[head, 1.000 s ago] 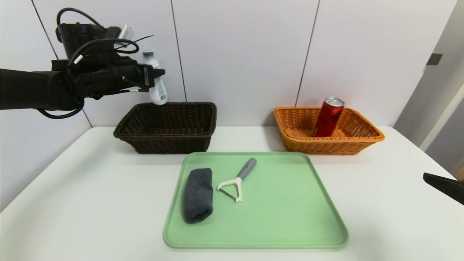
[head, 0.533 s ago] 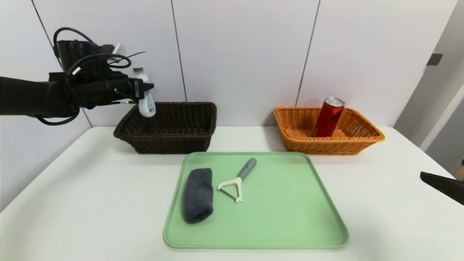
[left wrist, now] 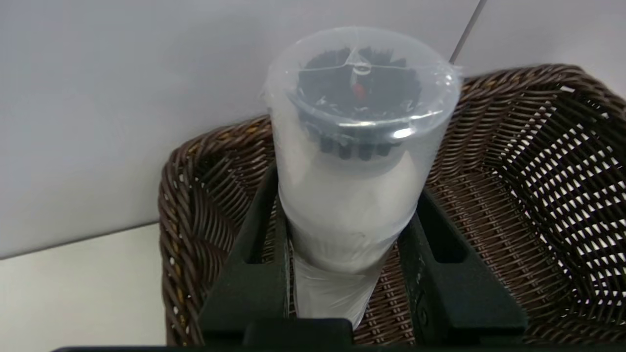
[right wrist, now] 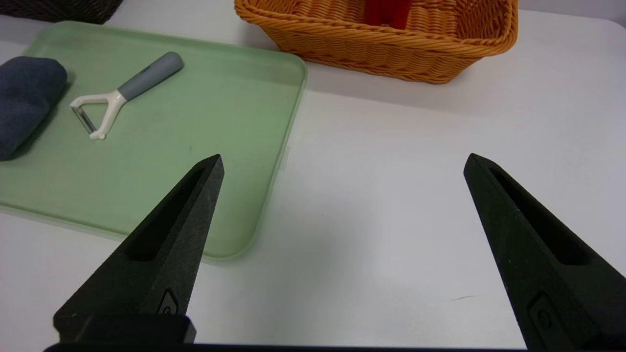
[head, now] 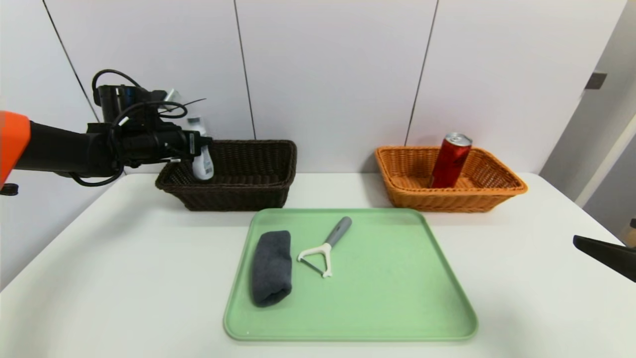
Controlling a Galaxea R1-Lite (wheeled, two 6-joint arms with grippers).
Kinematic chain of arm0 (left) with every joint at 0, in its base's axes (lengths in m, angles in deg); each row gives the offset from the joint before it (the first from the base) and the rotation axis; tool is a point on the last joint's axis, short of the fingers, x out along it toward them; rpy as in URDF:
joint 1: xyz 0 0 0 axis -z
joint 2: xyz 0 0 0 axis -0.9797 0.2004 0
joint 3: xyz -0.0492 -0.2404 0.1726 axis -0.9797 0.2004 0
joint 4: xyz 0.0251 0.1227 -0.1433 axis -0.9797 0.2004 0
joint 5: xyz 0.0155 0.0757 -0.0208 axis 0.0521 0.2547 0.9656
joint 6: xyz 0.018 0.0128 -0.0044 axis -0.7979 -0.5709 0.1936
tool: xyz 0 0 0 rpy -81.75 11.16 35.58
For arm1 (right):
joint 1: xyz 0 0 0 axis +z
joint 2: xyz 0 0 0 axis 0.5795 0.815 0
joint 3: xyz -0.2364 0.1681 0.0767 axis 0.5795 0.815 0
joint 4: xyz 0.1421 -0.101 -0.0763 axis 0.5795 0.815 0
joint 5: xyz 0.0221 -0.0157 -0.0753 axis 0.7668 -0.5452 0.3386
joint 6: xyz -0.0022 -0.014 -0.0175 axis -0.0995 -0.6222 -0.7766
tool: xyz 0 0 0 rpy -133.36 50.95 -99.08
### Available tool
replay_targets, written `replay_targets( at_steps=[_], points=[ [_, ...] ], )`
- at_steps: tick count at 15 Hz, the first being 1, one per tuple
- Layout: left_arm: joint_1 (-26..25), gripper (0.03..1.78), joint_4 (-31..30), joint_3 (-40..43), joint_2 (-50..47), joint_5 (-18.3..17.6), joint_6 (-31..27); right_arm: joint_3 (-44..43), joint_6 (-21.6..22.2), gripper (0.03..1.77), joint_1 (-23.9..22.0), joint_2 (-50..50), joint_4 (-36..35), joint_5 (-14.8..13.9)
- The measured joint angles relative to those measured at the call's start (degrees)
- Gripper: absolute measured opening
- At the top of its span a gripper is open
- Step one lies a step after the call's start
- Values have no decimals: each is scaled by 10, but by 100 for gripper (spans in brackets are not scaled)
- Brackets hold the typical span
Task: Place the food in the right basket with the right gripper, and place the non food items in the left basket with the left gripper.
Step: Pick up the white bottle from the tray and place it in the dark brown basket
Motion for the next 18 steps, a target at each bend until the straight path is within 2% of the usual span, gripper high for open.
replay_targets(
  at_steps=[3,14,18],
  points=[
    [-1,64,-47,20,10,-2,0,0,0,169,0,2,0,0],
    [-1,66,-52,34,15,-21,-2,-7,0,169,0,7,-1,0],
    [-1,109,-56,47,13,-21,-2,-9,0,169,0,7,0,0]
  ],
)
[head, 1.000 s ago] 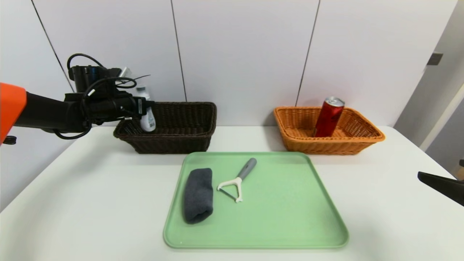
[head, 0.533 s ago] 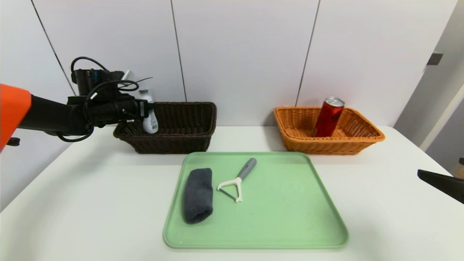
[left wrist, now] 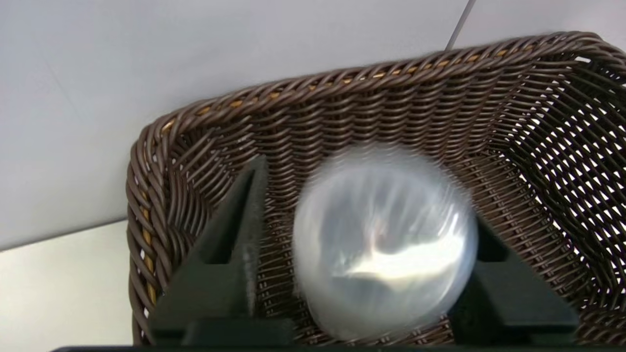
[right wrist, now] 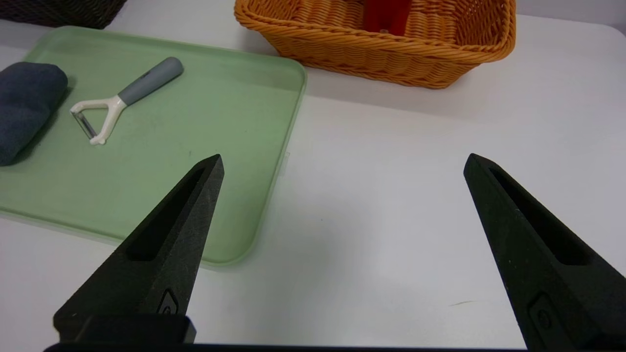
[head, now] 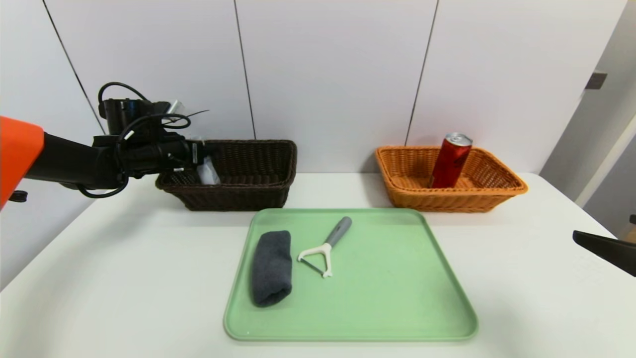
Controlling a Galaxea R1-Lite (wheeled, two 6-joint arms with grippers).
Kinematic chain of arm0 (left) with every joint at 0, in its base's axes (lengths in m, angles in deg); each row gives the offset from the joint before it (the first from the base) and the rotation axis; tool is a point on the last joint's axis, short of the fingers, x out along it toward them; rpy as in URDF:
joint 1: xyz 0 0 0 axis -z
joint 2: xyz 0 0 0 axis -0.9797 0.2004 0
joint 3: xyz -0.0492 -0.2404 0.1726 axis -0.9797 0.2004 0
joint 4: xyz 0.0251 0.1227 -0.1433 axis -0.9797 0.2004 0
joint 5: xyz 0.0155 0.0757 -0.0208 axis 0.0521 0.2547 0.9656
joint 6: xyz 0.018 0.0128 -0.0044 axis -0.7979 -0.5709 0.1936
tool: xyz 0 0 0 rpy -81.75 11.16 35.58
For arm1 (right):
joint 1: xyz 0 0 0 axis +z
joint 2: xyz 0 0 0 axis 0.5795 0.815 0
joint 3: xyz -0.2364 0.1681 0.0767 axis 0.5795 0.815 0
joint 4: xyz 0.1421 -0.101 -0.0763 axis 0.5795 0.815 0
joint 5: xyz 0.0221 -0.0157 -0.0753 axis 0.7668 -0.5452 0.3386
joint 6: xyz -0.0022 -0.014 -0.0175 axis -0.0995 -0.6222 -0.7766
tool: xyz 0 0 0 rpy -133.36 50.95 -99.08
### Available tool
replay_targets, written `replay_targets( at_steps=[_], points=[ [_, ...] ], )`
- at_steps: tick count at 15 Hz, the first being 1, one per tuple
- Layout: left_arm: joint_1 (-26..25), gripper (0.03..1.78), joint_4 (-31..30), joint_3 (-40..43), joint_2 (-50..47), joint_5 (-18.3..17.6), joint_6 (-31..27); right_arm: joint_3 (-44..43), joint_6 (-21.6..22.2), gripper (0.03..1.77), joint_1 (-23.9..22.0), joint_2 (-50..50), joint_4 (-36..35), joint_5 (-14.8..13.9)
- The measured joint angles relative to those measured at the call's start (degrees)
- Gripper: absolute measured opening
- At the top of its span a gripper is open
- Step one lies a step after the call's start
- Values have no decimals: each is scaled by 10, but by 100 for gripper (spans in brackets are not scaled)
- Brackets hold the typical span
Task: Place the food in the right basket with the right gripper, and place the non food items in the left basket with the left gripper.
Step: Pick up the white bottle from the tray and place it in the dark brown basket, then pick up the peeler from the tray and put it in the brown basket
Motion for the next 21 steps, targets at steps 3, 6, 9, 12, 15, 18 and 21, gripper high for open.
replay_targets(
  at_steps=[3,6,9,12,15,18,21],
  points=[
    [-1,129,-27,35,-17,-1,1,-3,0,169,0,0,0,0],
    [-1,142,-46,62,-47,-1,1,-5,0,169,0,-1,0,0],
    [-7,151,-48,74,-79,2,2,-6,1,169,0,-3,0,0],
    [-11,157,-48,78,-114,6,4,-6,1,169,0,-4,0,0],
    [-29,161,-42,77,-154,7,8,-6,2,169,0,-5,-1,1],
    [-46,164,-31,83,-200,8,15,-3,2,169,0,-4,-4,3],
    [-49,166,35,98,-255,7,28,-1,16,169,0,-5,-4,4]
  ],
)
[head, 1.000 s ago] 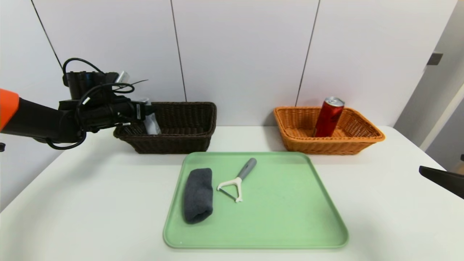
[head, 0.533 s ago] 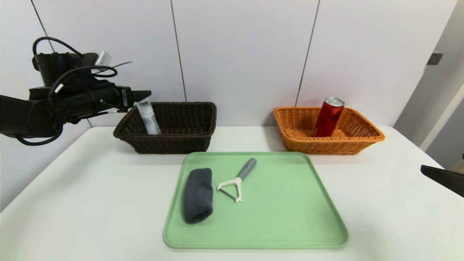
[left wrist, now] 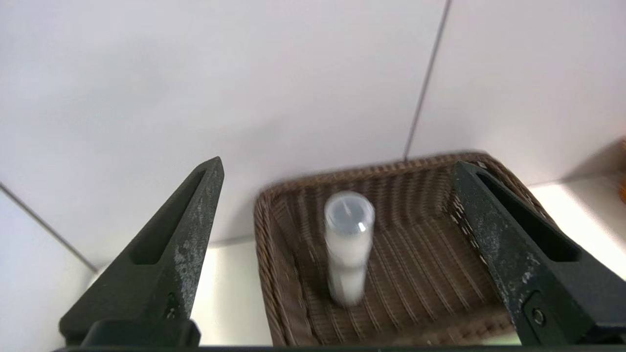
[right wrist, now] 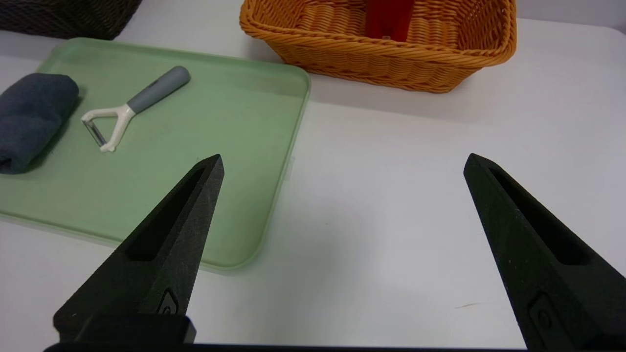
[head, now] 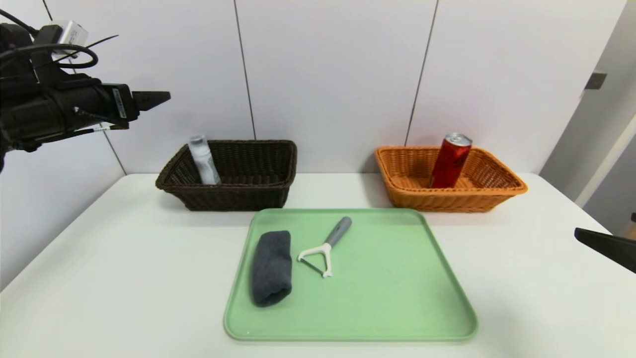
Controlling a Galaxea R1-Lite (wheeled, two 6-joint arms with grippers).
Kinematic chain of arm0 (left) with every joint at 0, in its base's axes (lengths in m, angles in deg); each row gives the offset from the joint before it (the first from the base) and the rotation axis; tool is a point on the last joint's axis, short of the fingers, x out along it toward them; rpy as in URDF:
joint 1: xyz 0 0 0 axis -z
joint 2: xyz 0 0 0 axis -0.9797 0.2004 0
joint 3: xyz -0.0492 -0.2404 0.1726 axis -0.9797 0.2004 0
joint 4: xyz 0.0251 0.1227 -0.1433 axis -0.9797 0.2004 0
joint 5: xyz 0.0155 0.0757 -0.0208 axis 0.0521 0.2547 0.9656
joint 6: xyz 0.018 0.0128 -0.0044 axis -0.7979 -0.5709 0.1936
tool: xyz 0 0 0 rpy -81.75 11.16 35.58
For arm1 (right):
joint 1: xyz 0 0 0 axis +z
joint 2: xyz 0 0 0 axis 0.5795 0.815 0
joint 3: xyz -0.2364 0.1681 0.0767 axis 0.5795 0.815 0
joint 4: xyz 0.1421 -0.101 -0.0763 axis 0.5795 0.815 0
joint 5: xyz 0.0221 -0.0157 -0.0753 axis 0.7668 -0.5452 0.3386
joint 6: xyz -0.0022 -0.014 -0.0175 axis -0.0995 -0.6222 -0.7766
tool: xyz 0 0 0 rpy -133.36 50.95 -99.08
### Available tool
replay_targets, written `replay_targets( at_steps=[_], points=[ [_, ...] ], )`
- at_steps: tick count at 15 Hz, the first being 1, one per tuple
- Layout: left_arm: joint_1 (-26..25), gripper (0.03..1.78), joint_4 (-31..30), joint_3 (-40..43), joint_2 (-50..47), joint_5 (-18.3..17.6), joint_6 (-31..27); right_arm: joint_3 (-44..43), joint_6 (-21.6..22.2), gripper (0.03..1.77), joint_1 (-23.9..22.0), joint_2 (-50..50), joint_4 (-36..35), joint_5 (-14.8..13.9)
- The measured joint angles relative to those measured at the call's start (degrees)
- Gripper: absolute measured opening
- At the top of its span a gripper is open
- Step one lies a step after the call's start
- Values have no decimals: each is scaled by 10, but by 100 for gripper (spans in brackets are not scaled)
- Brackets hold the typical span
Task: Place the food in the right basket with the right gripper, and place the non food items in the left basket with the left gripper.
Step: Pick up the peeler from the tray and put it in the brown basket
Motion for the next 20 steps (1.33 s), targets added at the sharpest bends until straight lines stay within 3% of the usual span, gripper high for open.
replay_targets(
  at_steps=[3,5,9,11,14,20],
  points=[
    [25,167,93,15,-53,0,58,1,3,169,0,0,0,1],
    [63,167,125,36,-85,0,66,2,3,169,0,0,0,0],
    [202,169,137,94,-137,5,67,2,4,169,1,0,-1,0],
    [283,169,137,112,-145,30,67,1,7,169,0,-1,-1,0],
    [381,169,135,119,-123,70,68,0,8,169,1,-1,-2,0],
    [475,169,192,54,-16,74,65,1,15,169,0,0,-1,-1]
  ],
)
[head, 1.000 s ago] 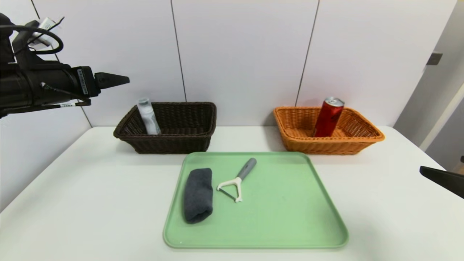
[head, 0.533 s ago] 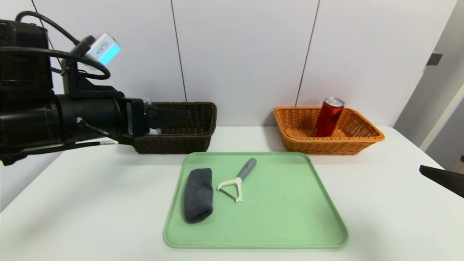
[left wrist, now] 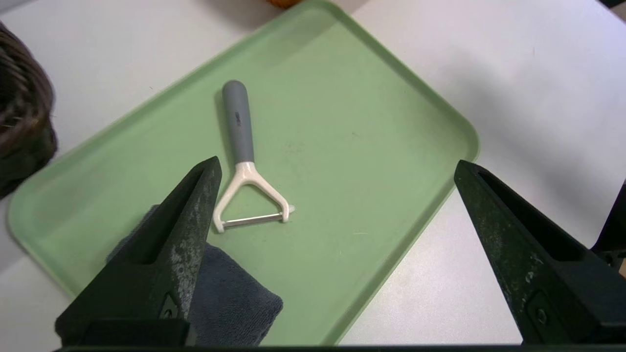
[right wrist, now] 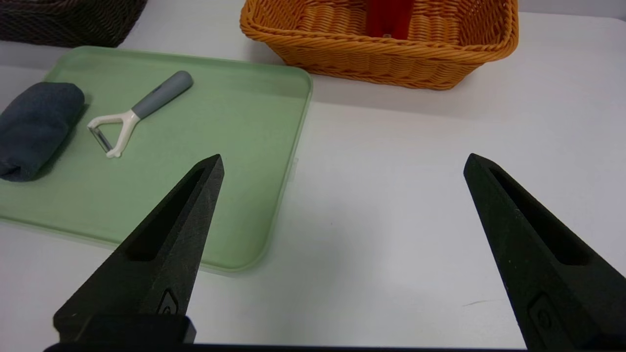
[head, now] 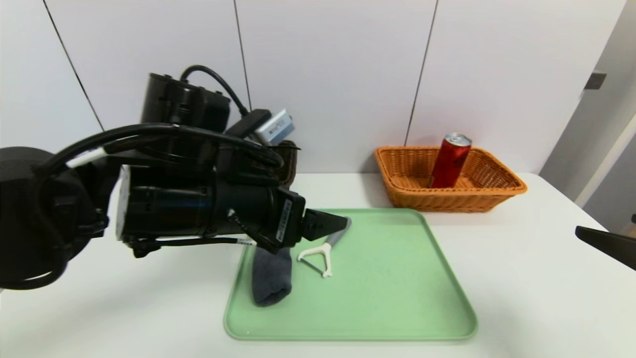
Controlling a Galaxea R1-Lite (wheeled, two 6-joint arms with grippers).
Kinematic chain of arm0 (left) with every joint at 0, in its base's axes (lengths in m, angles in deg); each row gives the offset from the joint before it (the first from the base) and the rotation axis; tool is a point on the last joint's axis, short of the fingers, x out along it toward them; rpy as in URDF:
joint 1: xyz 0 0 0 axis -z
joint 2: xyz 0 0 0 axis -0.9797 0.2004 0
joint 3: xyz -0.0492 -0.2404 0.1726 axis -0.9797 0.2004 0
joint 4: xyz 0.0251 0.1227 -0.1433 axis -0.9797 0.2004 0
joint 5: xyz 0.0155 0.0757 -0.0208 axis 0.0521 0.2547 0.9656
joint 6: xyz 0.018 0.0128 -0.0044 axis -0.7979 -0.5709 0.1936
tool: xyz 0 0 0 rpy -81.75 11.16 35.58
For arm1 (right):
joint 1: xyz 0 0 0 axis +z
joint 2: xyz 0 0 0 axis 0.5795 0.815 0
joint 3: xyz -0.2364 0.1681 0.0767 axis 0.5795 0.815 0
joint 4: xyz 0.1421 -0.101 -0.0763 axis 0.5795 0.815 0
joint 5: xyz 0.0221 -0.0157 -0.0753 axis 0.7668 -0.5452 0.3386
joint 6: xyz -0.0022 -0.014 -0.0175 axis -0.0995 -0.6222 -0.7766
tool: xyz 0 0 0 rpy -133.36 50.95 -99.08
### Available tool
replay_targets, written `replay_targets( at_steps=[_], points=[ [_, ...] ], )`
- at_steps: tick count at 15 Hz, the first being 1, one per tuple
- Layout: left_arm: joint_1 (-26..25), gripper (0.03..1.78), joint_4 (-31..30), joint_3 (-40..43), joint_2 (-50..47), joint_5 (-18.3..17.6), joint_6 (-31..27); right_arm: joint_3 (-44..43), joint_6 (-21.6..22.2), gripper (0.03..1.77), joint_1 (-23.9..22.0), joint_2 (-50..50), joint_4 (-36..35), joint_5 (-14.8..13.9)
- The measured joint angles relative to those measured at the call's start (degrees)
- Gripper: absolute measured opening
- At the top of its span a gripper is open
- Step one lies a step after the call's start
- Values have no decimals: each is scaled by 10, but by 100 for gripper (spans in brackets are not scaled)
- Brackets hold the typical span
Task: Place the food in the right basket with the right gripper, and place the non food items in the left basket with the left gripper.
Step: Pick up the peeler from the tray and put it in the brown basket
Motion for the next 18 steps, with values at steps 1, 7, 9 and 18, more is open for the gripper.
replay_targets(
  at_steps=[1,7,9,18],
  points=[
    [10,169,15,-19,21,0,0,0,0,169,0,0,0,0],
    [32,169,71,-150,156,49,0,7,9,169,1,1,0,1],
    [41,169,87,-188,196,99,2,13,8,169,1,1,-2,2],
    [48,169,179,-293,292,139,45,21,16,169,1,-3,-2,1]
  ],
)
